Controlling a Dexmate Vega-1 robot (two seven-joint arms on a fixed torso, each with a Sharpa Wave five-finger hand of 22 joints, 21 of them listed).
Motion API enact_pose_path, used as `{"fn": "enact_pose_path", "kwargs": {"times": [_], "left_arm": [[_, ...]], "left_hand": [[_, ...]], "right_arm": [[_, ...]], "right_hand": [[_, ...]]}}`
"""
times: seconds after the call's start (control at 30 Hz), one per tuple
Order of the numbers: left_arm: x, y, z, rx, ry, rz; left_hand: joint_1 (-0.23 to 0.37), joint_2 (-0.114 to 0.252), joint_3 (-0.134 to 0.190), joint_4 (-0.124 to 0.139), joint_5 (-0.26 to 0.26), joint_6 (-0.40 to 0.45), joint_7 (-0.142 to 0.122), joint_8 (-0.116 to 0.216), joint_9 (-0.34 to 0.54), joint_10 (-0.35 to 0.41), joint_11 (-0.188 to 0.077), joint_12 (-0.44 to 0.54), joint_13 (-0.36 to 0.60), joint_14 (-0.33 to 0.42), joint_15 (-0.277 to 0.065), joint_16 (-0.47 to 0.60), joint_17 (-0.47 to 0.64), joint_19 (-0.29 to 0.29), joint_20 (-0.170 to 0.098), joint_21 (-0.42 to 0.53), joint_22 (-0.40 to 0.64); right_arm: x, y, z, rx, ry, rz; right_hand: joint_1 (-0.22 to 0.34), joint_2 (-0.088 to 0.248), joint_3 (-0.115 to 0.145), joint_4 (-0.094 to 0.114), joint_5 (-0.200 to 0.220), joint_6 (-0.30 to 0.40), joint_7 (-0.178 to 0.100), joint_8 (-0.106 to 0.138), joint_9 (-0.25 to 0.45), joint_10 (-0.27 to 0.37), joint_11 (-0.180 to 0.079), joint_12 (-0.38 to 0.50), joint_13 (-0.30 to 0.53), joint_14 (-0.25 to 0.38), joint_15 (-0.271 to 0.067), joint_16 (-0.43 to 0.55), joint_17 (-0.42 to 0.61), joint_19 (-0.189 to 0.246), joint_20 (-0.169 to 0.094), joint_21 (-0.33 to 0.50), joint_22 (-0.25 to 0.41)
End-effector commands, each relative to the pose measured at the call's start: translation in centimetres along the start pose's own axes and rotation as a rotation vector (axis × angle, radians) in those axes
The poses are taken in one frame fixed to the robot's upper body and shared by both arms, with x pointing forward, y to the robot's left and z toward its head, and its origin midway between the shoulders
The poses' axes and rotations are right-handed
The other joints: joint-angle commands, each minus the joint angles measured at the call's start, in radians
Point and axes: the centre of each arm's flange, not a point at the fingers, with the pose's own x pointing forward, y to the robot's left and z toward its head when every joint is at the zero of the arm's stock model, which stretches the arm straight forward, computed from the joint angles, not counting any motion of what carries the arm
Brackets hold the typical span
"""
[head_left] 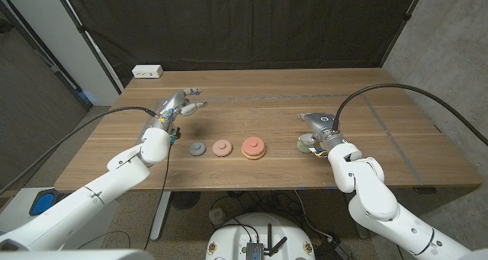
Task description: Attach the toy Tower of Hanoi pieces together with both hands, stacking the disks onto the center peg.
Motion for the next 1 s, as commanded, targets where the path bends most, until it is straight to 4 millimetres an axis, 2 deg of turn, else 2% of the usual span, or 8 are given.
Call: {"fn": "enact_pose_path", "kwargs": {"times": [0.03, 0.27, 0.63, 1.0], "left_arm": [[0.3, -0.4, 0.3, 0.005, -0.007, -0.015], [0.4, -0.2, 0.8, 0.060, -0.009, -0.043], [0.6, 0.3, 2.8, 0.226, -0.071, -0.127], [1.3, 0.4, 4.0, 0.358, -0.115, -0.225]], "left_hand": [[-0.001, -0.002, 0.004, -0.001, 0.004, -0.001, 0.000, -0.004, 0.003, -0.002, 0.002, -0.002, 0.002, -0.003, -0.081, 0.005, -0.001, -0.006, -0.133, 0.009, 0.001], [0.003, -0.006, 0.006, -0.004, 0.005, 0.002, -0.002, -0.002, 0.002, 0.000, -0.006, -0.001, 0.002, -0.004, -0.081, 0.006, -0.002, -0.006, -0.136, 0.014, -0.001], [0.021, -0.014, 0.009, -0.011, 0.008, 0.003, -0.006, 0.000, 0.002, 0.002, -0.014, 0.000, 0.002, -0.006, -0.081, 0.009, -0.006, -0.008, -0.137, 0.019, -0.007], [0.031, -0.016, 0.011, -0.007, 0.010, -0.009, -0.007, -0.003, 0.003, -0.012, -0.005, -0.004, 0.005, -0.010, -0.081, 0.009, -0.010, -0.020, -0.135, 0.023, -0.013]], "right_arm": [[0.1, 0.8, -1.0, 0.040, 0.034, -0.023], [0.5, 1.1, -1.0, 0.067, 0.038, -0.022], [0.0, 1.6, -1.4, 0.077, 0.043, -0.017], [-0.5, 1.9, -1.6, 0.083, 0.060, -0.008]], "right_hand": [[0.007, 0.002, 0.001, -0.002, 0.001, 0.012, 0.000, 0.004, 0.001, 0.014, 0.003, 0.006, 0.003, 0.006, -0.065, 0.002, 0.003, 0.008, -0.092, 0.011, 0.003], [0.008, 0.004, 0.001, 0.000, 0.001, 0.012, -0.001, 0.003, 0.002, 0.017, 0.006, 0.005, 0.006, 0.003, -0.065, -0.004, -0.001, 0.007, -0.091, 0.011, 0.002], [0.005, 0.007, 0.000, 0.003, 0.000, 0.016, 0.000, 0.003, 0.003, 0.024, 0.009, 0.006, 0.009, 0.003, -0.065, -0.007, -0.001, 0.004, -0.091, 0.011, 0.001], [0.001, 0.009, -0.001, 0.006, 0.000, 0.020, 0.002, 0.003, 0.003, 0.027, 0.008, 0.005, 0.012, -0.001, -0.065, -0.014, -0.005, -0.001, -0.091, 0.008, -0.003]]}}
